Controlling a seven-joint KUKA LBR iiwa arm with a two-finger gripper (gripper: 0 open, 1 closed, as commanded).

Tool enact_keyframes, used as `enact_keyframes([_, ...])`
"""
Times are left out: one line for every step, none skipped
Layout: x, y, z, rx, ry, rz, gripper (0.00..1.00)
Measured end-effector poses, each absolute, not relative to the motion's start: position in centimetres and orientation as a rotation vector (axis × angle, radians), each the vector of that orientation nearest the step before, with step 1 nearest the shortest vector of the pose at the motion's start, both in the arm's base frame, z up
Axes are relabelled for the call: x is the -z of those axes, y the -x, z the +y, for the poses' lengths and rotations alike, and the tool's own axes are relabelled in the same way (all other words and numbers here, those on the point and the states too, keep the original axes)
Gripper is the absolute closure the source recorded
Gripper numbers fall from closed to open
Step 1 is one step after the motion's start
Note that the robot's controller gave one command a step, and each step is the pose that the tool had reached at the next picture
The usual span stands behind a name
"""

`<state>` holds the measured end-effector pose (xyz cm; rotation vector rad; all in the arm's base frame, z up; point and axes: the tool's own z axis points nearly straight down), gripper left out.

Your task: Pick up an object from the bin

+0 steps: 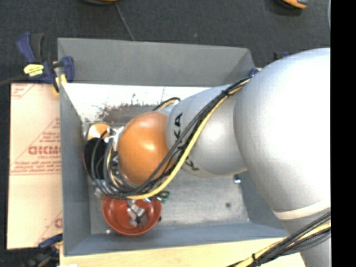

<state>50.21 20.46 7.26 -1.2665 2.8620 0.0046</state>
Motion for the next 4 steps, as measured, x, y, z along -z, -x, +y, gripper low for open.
enact_keyframes([-7.3,-51.7,19.4,-0.003,0.984,2.967,0.0])
enact_keyframes([-7.8,-50.9,20.4,-0.008,1.196,2.87,1.0])
enact_keyframes([-7.8,-51.0,20.4,-0.008,1.195,2.871,1.0])
enact_keyframes([-8.7,-51.0,20.3,-0.006,1.19,2.871,1.0])
